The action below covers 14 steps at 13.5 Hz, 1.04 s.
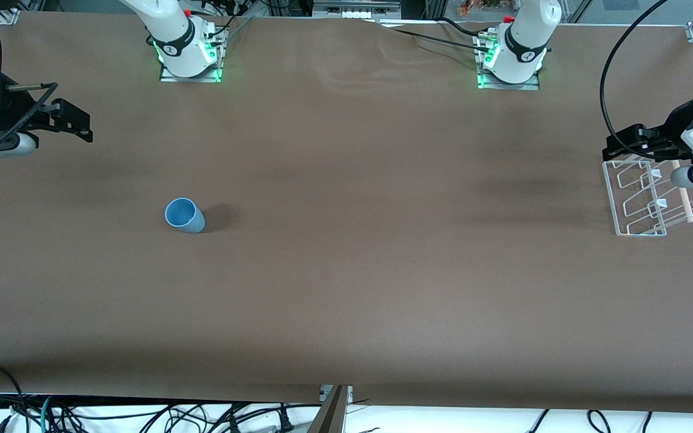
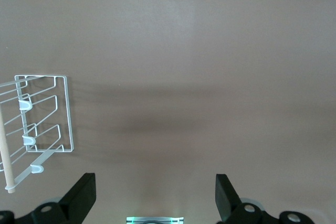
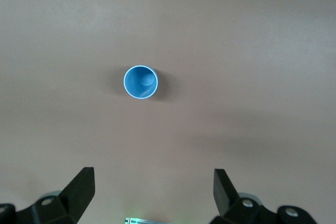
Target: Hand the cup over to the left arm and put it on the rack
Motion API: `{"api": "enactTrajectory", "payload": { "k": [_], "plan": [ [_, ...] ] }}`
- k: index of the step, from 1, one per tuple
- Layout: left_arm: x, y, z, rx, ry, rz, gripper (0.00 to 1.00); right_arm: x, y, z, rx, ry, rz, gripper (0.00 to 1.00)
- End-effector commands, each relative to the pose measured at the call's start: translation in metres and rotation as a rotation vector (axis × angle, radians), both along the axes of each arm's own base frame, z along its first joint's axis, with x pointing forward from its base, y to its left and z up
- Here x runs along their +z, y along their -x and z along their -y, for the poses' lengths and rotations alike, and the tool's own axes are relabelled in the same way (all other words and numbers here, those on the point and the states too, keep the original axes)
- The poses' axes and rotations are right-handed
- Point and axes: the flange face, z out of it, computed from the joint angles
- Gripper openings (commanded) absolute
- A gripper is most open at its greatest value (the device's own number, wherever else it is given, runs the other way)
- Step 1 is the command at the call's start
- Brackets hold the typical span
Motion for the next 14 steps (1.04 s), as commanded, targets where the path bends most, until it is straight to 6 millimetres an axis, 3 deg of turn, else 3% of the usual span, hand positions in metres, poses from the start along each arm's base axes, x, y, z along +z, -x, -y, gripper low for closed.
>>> {"api": "enactTrajectory", "payload": {
  "k": [1, 14],
  "plan": [
    [0.0, 0.001, 0.0, 0.008, 0.017, 0.007, 1.0, 0.013, 0.009, -0.003, 0.025, -0.02, 0.008, 1.0],
    [0.006, -0.005, 0.001, 0.008, 0.017, 0.025, 1.0, 0.027, 0.016, 0.003, 0.022, -0.018, 0.002, 1.0]
  ]
}}
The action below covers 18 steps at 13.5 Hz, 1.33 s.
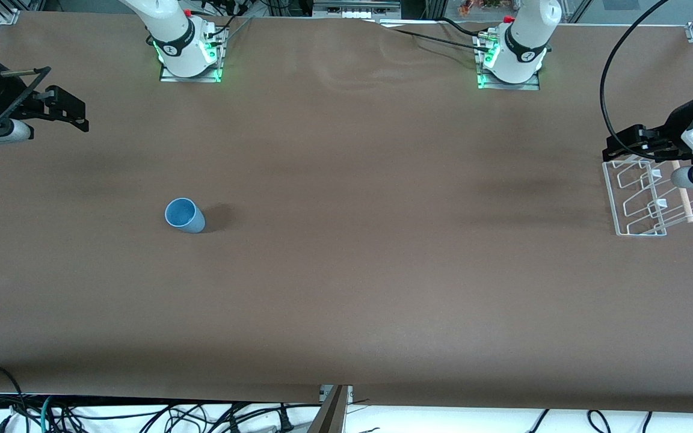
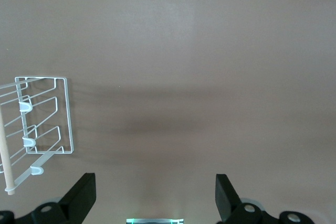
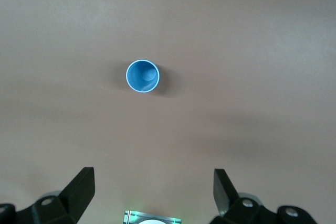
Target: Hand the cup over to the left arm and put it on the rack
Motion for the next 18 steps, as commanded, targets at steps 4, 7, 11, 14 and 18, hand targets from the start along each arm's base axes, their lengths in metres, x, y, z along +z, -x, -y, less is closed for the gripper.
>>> {"api": "enactTrajectory", "payload": {
  "k": [4, 7, 11, 14, 18],
  "plan": [
    [0.005, -0.004, 0.001, 0.007, 0.017, 0.015, 1.0, 0.011, 0.005, 0.005, 0.009, -0.014, 0.003, 1.0],
    [-0.002, -0.007, -0.003, 0.012, 0.017, 0.005, 1.0, 0.011, 0.005, 0.006, 0.008, -0.012, 0.003, 1.0],
    [-0.005, -0.01, -0.006, 0.018, 0.019, 0.003, 1.0, 0.011, 0.005, 0.004, 0.011, -0.014, 0.003, 1.0],
    [-0.005, -0.01, -0.007, 0.018, 0.019, 0.003, 1.0, 0.009, 0.005, 0.002, 0.012, -0.014, 0.0, 1.0],
    [-0.006, -0.011, -0.003, 0.012, 0.019, 0.003, 1.0, 0.0, 0.004, 0.001, 0.009, -0.015, -0.018, 1.0]
  ]
}}
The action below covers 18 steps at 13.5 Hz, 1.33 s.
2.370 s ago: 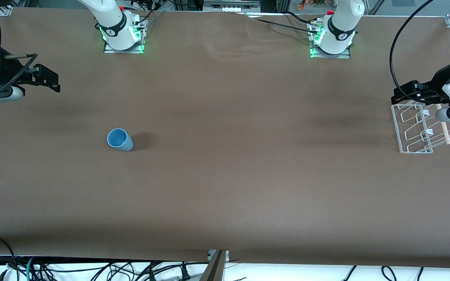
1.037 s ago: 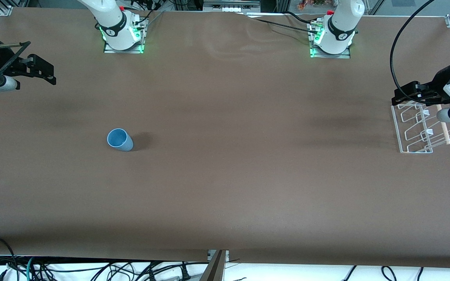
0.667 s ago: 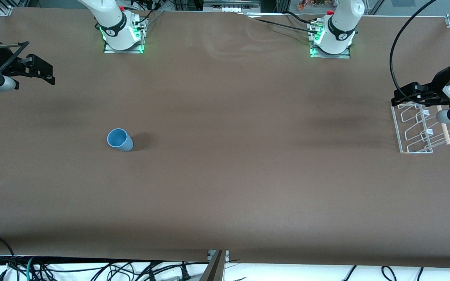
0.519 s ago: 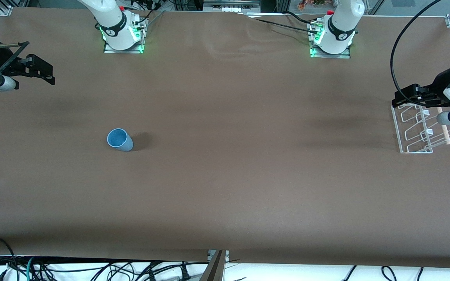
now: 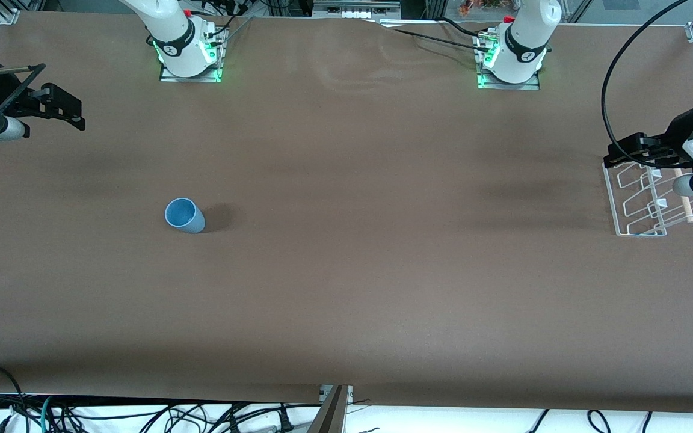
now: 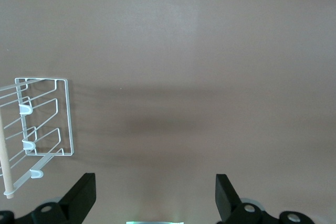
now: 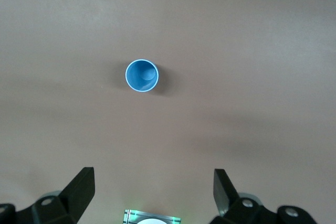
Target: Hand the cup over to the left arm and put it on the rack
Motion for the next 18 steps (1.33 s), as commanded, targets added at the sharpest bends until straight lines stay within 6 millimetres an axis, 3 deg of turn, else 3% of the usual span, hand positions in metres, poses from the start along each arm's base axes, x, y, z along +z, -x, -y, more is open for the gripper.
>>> {"api": "enactTrajectory", "payload": {
  "k": [1, 3, 7, 9, 11, 13, 18],
  "plan": [
    [0.004, -0.004, 0.002, 0.002, 0.019, 0.01, 1.0, -0.012, -0.001, -0.002, 0.01, -0.014, -0.019, 1.0],
    [0.004, -0.004, 0.002, 0.002, 0.019, 0.012, 1.0, -0.057, -0.027, -0.005, 0.009, -0.006, -0.032, 1.0],
    [0.004, -0.004, -0.002, 0.008, 0.019, 0.012, 1.0, -0.17, -0.083, -0.018, 0.021, 0.013, -0.05, 1.0],
    [0.004, -0.005, -0.002, 0.008, 0.019, 0.01, 1.0, -0.222, -0.101, -0.024, 0.028, 0.02, -0.051, 1.0],
    [0.003, -0.005, -0.001, 0.008, 0.019, 0.009, 1.0, -0.266, -0.102, -0.023, 0.028, 0.02, -0.031, 1.0],
    [0.003, -0.005, -0.002, 0.01, 0.018, 0.009, 1.0, -0.29, -0.094, -0.023, 0.028, 0.021, -0.031, 1.0],
    [0.002, -0.008, -0.002, 0.013, 0.018, 0.007, 1.0, -0.32, -0.076, -0.022, 0.025, 0.022, -0.095, 0.99]
  ]
}}
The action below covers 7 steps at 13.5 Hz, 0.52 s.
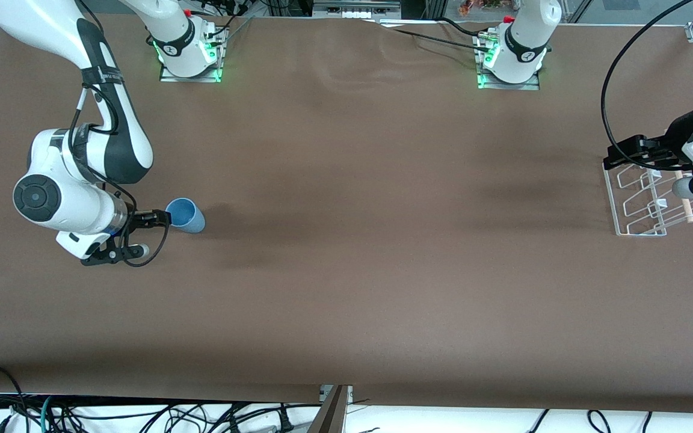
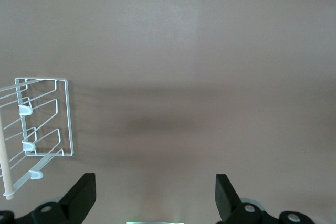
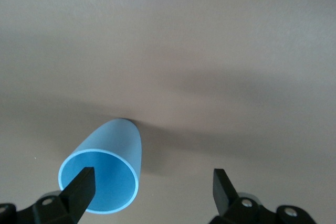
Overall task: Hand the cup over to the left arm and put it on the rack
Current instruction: 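Lower the right gripper to the blue cup and close on it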
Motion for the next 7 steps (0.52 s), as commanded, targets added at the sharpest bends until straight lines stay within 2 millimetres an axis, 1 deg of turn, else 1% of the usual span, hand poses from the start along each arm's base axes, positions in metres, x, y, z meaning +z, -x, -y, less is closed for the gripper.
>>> {"api": "enactTrajectory", "payload": {
  "k": [1, 3, 6, 7],
  "plan": [
    [0.003, -0.007, -0.001, 0.01, 0.018, 0.003, 1.0, -0.01, 0.02, 0.0, -0.001, -0.021, -0.02, 0.99],
    [0.003, -0.007, -0.001, 0.01, 0.02, 0.004, 1.0, -0.021, 0.028, 0.001, -0.002, -0.02, -0.032, 0.99],
    [0.002, -0.008, 0.01, -0.007, 0.033, 0.004, 1.0, -0.033, 0.035, 0.002, -0.013, -0.025, -0.052, 0.99],
    [0.002, -0.008, 0.009, -0.003, 0.048, 0.002, 1.0, -0.038, 0.038, 0.002, -0.016, -0.028, -0.051, 0.99]
  ]
}}
